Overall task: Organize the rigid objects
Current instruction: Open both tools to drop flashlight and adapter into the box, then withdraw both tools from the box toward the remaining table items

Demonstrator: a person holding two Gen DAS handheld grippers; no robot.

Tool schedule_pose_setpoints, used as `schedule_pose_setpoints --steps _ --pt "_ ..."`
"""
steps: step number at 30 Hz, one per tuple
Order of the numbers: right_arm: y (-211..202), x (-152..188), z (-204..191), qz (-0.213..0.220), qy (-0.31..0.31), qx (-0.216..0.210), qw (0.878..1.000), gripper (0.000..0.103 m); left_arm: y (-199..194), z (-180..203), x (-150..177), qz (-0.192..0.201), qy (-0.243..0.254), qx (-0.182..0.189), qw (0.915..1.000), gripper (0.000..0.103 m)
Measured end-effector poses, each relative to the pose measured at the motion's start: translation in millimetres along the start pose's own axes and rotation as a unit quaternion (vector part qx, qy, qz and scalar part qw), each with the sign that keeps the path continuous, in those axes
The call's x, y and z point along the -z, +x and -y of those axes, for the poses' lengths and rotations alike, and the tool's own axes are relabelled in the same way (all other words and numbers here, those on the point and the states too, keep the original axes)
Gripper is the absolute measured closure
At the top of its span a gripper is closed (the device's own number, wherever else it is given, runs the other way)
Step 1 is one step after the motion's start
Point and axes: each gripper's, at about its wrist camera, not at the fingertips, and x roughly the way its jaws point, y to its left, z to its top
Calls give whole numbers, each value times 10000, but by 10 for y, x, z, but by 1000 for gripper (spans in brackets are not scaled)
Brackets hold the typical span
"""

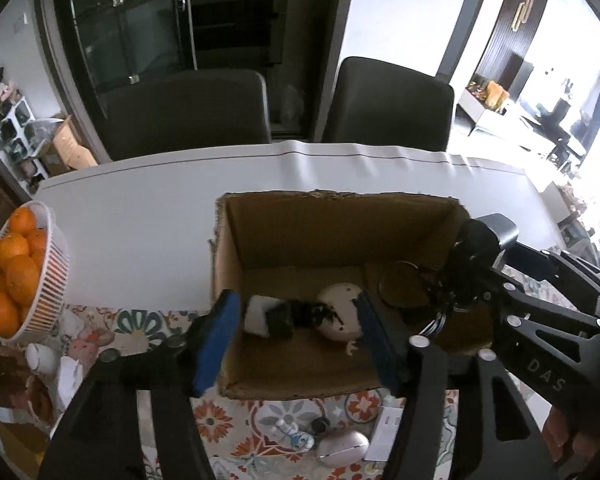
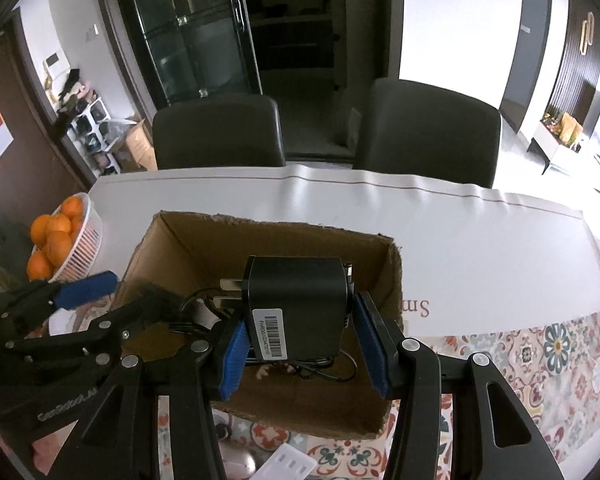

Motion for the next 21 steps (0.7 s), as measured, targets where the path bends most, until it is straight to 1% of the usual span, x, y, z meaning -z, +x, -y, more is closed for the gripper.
schedule_pose_setpoints --steps 1,2,4,6,7,8,13,17,19,21 --pt "12 8 -12 -11 -34 11 10000 53 -18 -9 14 31 -7 -88 10000 38" --pt "21 12 -20 -19 -49 21 10000 53 -29 -24 19 46 -18 -165 9999 32" --pt "49 10 -30 -78 -42 -15 10000 52 -85 -59 48 135 -90 -383 9991 27" --pt "65 2 -45 -112 -78 -29 9999 49 -129 -111 72 252 -140 -562 9980 23" --pt "48 8 -57 -59 -112 13 9999 48 -160 -129 84 302 -164 -670 9972 18" --pt "31 12 -70 -15 -141 70 9999 46 -187 -139 91 352 -180 -773 9962 15" --pt "-137 64 -80 166 -113 409 9990 44 -367 -137 189 579 -163 -1136 9917 8" --pt "-335 162 -78 415 -68 561 9975 38 -519 -126 282 734 -156 -1279 9889 2" --pt "-433 223 -81 515 -73 619 9967 37 -595 -108 330 797 -147 -1334 9877 0" --pt "-502 276 -79 544 -52 640 9965 36 -676 -88 394 819 -137 -1300 9880 0"
